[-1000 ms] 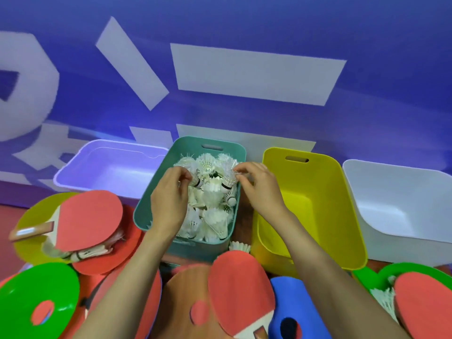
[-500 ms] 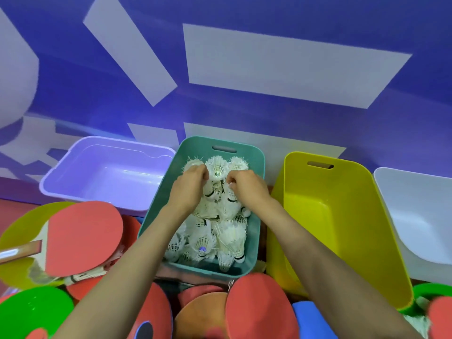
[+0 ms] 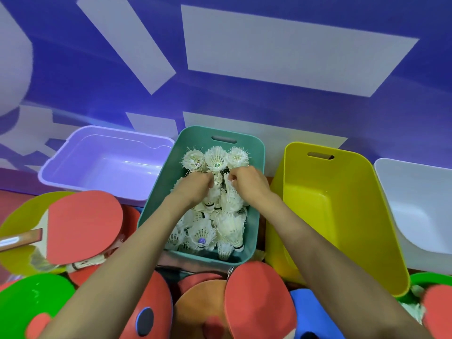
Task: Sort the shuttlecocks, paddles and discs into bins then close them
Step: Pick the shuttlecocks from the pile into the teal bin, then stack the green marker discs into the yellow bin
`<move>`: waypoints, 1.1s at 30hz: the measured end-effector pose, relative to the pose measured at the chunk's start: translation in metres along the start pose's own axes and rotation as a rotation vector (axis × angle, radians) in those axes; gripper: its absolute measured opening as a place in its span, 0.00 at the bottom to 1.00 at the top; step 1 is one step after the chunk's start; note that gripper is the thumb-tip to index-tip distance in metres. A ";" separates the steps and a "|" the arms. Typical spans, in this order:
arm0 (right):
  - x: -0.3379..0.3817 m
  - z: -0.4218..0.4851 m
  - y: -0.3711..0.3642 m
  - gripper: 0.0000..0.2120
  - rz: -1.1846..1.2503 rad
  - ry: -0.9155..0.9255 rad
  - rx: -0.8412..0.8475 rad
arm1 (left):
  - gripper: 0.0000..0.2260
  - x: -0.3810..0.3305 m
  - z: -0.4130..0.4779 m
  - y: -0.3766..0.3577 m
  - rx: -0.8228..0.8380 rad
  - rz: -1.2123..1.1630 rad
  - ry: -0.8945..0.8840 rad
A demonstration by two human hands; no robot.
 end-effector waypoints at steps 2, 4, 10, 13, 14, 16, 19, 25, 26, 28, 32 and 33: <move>0.003 -0.006 0.006 0.19 -0.013 0.028 0.002 | 0.10 -0.003 -0.008 0.003 -0.019 0.000 -0.009; 0.007 -0.017 0.017 0.22 -0.023 0.071 0.011 | 0.14 -0.006 -0.021 0.006 -0.038 -0.014 -0.014; 0.013 -0.082 0.058 0.22 0.122 0.163 -0.155 | 0.15 -0.029 -0.099 0.043 -0.372 -0.184 -0.082; 0.013 -0.131 0.078 0.20 0.210 0.230 -0.338 | 0.10 -0.051 -0.154 0.049 -0.561 -0.313 -0.175; 0.012 -0.147 0.082 0.19 0.238 0.249 -0.382 | 0.09 -0.057 -0.171 0.046 -0.594 -0.347 -0.198; 0.010 -0.179 0.084 0.17 0.299 0.268 -0.426 | 0.08 -0.067 -0.200 0.035 -0.623 -0.395 -0.226; 0.003 -0.219 0.077 0.16 0.336 0.290 -0.448 | 0.07 -0.073 -0.233 0.013 -0.648 -0.437 -0.222; -0.011 -0.276 0.039 0.14 0.421 0.250 -0.383 | 0.08 -0.084 -0.258 -0.063 -0.477 -0.401 -0.110; -0.014 -0.281 0.026 0.14 0.413 0.239 -0.339 | 0.10 -0.082 -0.256 -0.077 -0.433 -0.380 -0.052; -0.021 -0.286 -0.002 0.16 0.372 0.196 -0.215 | 0.14 -0.077 -0.255 -0.103 -0.345 -0.362 0.053; -0.045 -0.298 -0.064 0.30 0.221 -0.005 0.179 | 0.22 -0.076 -0.258 -0.139 -0.230 -0.410 0.209; -0.050 -0.304 -0.075 0.33 0.200 -0.039 0.247 | 0.23 -0.078 -0.260 -0.145 -0.224 -0.424 0.230</move>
Point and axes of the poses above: each hand's wrist, its own z-axis towards the middle knuckle, its own y-axis out of the back of the hand, x = y × z, the point moved 8 cm from there along z, towards the middle knuckle, and after that the axes turned 6 degrees about y, right-handed, at the moved point
